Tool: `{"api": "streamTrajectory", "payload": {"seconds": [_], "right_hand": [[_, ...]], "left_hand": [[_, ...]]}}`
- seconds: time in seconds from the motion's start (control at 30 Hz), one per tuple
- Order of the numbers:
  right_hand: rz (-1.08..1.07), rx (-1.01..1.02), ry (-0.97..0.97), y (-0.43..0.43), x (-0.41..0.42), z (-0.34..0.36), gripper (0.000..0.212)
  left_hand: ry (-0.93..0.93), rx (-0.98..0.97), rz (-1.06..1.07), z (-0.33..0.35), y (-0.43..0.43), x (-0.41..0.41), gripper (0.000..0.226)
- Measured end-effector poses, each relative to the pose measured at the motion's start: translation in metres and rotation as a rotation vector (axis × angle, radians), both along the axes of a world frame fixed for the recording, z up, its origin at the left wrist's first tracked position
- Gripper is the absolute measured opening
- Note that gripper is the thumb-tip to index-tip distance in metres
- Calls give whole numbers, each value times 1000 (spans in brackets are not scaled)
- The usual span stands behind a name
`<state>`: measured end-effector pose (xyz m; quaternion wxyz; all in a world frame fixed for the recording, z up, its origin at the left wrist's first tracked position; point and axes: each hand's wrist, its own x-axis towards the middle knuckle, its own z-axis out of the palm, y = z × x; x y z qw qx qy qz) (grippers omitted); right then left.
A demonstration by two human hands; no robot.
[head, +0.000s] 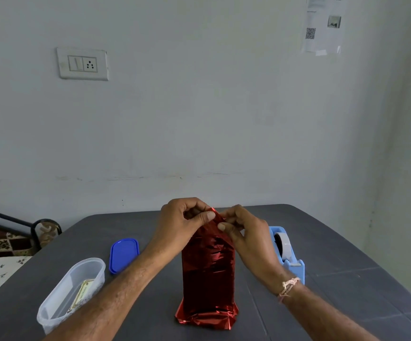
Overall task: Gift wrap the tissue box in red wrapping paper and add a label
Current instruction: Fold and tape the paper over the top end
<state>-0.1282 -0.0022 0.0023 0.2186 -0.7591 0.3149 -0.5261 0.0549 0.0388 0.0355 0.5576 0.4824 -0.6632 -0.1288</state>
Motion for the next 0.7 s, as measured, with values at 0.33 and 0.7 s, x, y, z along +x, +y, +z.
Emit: {"api": "streamTrajectory", "payload": {"seconds": [0.33, 0.7], "right_hand": [[-52, 173, 131, -16, 10, 12, 17], [-66, 313, 148, -29, 9, 24, 17]], "left_hand": [[-80, 70, 34, 6, -17, 8, 11], [81, 227, -60, -4, -43, 19, 25]]}}
